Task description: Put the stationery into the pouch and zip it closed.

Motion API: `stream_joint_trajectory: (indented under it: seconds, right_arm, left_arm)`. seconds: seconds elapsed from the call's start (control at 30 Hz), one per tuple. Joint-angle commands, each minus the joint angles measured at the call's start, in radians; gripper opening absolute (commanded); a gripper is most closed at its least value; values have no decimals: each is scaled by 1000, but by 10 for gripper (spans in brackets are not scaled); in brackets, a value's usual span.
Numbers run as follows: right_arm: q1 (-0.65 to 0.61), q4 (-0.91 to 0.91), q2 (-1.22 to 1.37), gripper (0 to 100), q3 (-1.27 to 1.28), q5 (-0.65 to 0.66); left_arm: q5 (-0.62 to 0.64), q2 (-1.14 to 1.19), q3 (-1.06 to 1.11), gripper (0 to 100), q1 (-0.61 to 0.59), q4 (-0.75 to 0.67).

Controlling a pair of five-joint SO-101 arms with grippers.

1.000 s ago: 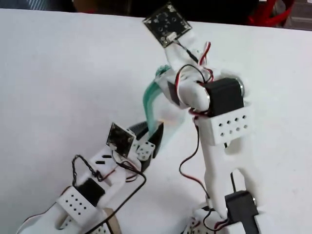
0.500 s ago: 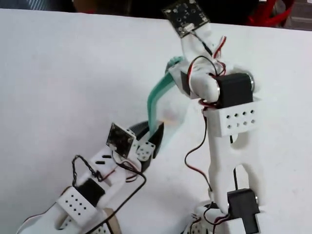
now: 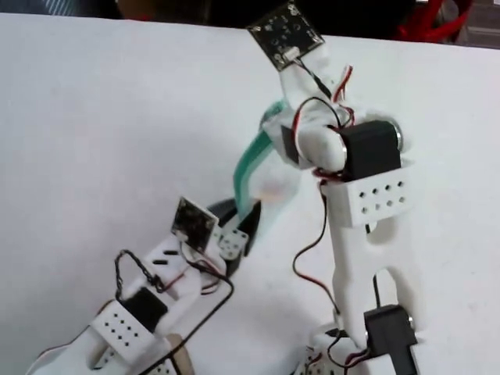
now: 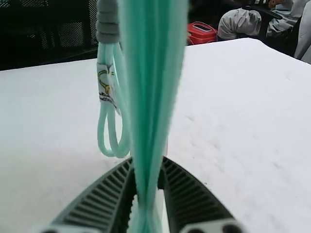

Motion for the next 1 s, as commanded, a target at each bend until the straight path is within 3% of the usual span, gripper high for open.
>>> stream_joint_trajectory:
  seconds: [0.0,0.3,0.4,0.57,0.67,0.97]
  right_arm:
    - [-25,19,-18,19,86,-8]
    - [-22,-35,-18,19,206,-8]
    - [-21,-35,-18,19,206,-6]
    - [-28,-35,-18,19,204,-6]
    - [-39,-45,-18,19,204,-8]
    - [-53,-35,-19,19,207,-58]
  left_arm:
    - [11,-8,-123,28,-62,-18]
    - [5,-133,-170,25,-42,44]
    - [5,-314,-216,34,-38,244]
    - [9,-568,-281,190,4,614]
    - [9,-506,-292,178,1,628]
    - [3,-484,-285,153,2,480]
